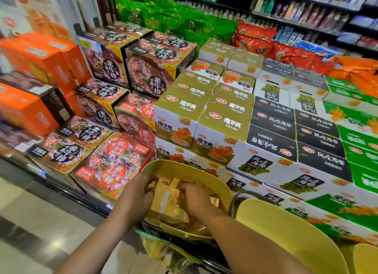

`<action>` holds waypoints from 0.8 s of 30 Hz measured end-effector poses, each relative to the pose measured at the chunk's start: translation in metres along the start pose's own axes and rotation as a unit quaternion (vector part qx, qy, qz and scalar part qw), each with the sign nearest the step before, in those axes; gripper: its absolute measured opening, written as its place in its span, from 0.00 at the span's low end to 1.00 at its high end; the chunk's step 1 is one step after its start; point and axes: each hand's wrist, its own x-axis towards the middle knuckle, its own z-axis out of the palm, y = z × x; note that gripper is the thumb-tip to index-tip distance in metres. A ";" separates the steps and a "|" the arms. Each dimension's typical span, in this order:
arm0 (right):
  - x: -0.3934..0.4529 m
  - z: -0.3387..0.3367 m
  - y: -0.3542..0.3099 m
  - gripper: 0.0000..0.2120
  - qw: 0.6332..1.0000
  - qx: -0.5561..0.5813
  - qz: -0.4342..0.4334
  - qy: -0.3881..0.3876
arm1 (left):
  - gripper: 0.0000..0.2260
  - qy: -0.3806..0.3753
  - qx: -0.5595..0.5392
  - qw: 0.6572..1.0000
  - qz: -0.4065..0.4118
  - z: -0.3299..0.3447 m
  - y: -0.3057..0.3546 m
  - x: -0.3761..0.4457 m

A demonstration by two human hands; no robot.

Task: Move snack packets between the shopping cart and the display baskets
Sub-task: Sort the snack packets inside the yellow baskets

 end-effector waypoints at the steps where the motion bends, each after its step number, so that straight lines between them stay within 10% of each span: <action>1: -0.001 -0.002 -0.002 0.16 1.000 0.008 -0.001 -0.003 | 0.15 -0.001 -0.005 1.000 0.001 -0.001 0.001 0.001; 9: -0.049 -0.031 -0.013 0.15 0.993 -0.043 -0.082 -0.070 | 0.11 -0.003 -0.077 0.997 -0.018 -0.004 0.011 0.031; 19: -0.131 -0.084 0.021 0.09 0.927 0.283 -0.015 0.248 | 0.17 -0.012 -0.353 0.920 -0.171 0.000 -0.007 0.081; 24: -0.150 -0.104 0.021 0.15 0.856 0.378 -0.030 0.351 | 0.06 -0.083 -0.076 0.991 -0.077 0.039 -0.004 0.084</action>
